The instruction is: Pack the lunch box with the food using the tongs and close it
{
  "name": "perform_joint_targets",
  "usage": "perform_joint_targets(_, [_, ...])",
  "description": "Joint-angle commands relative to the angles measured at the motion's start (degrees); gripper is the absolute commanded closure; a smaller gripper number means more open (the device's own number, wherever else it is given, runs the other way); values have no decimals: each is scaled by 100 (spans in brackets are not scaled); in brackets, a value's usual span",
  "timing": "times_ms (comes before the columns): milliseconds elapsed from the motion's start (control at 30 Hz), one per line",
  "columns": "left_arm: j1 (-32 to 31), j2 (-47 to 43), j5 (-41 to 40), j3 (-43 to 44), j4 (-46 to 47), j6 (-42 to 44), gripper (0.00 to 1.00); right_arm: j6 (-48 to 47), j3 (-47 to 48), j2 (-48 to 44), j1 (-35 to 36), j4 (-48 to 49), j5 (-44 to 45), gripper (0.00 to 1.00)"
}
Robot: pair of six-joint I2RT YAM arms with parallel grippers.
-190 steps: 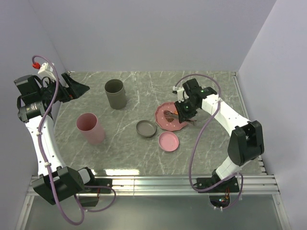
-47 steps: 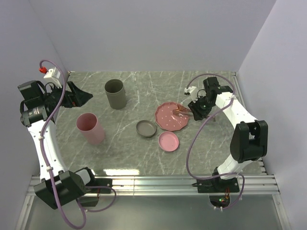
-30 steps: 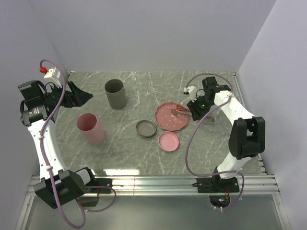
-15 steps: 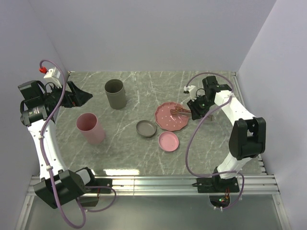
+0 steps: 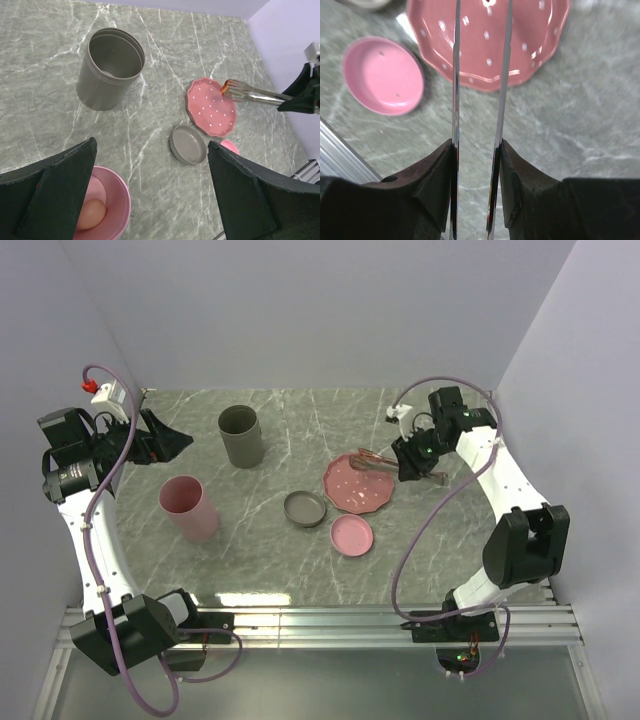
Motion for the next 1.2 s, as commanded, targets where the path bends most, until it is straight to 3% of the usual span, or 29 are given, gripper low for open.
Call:
perform_joint_targets(0, [18,-22,120,123,227,-113,1,234,713,-290,242,-194,-400,62])
perform_joint_targets(300, [18,22,296,17,500,-368,1,1112,2320,281,1384,138,-444,63])
perform_joint_targets(667, [26,66,217,-27,473,-306,2,1966,4693,2082,2299,807,-304,63])
perform_joint_targets(1167, [26,92,155,-229,570,-306,2,2335,5144,3243,2721,1642,-189,63])
